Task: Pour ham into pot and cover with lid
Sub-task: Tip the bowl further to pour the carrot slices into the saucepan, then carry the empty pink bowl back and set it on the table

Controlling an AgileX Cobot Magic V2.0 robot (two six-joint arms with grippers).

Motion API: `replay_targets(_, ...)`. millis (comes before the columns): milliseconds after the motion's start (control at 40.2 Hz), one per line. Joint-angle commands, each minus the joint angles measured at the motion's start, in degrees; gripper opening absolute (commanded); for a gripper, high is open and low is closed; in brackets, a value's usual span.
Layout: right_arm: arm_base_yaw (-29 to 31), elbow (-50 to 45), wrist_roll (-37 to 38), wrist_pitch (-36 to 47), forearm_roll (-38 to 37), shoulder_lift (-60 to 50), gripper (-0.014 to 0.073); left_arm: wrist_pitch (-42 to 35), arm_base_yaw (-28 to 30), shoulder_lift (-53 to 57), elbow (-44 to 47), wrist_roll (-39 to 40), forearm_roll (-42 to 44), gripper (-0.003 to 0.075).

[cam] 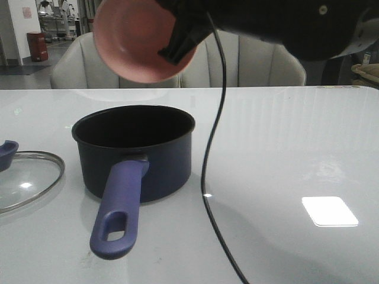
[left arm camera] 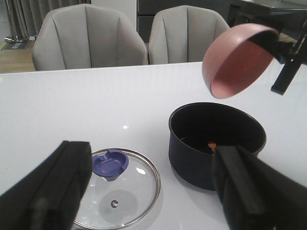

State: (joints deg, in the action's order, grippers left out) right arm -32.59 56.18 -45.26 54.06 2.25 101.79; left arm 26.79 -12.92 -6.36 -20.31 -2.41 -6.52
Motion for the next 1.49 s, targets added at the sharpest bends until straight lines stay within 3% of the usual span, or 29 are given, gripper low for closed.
replay_targets(0,0.10,1.55,6.93,4.47,10.23,-6.13,0.0141,-4.41,-0.44,-0.61,-1.56,0.05,-0.28,0.0563)
replay_targets(224,3.86,1.61,21.63,-16.51,12.30,-15.00,0.0141,-4.41,-0.44,-0.61,-1.56,0.05,-0.28,0.0563)
replay_targets(398,9.05,1.61,25.10,-34.58,12.30,-20.37,0.0141,-4.41,-0.44,-0.61,-1.56,0.05,-0.28,0.0563)
replay_targets(696,22.11,2.29,35.21,-63.00,10.18,-24.05,0.0141,-4.41,-0.44,-0.61,-1.56,0.05,-0.28,0.0563)
replay_targets(871,30.77,2.27,42.34,-75.05,11.08,-23.12,0.0141,-4.41,-0.44,-0.61,-1.56,0.05,-0.28,0.0563)
replay_targets(1070,36.38,5.09,42.14,-86.89,14.16,-17.96,0.0141,-4.41,-0.44,-0.61,-1.56,0.05,-0.28,0.0563)
replay_targets(1269,37.21,14.54,38.56,-100.62,13.97,-8.29,0.0141,-4.41,-0.44,-0.61,-1.56,0.05,-0.28,0.0563)
replay_targets(1467,37.49,22.15,36.21,-106.86,13.81,-0.29,0.0141,-4.41,-0.44,-0.61,-1.56,0.05,-0.28,0.0563)
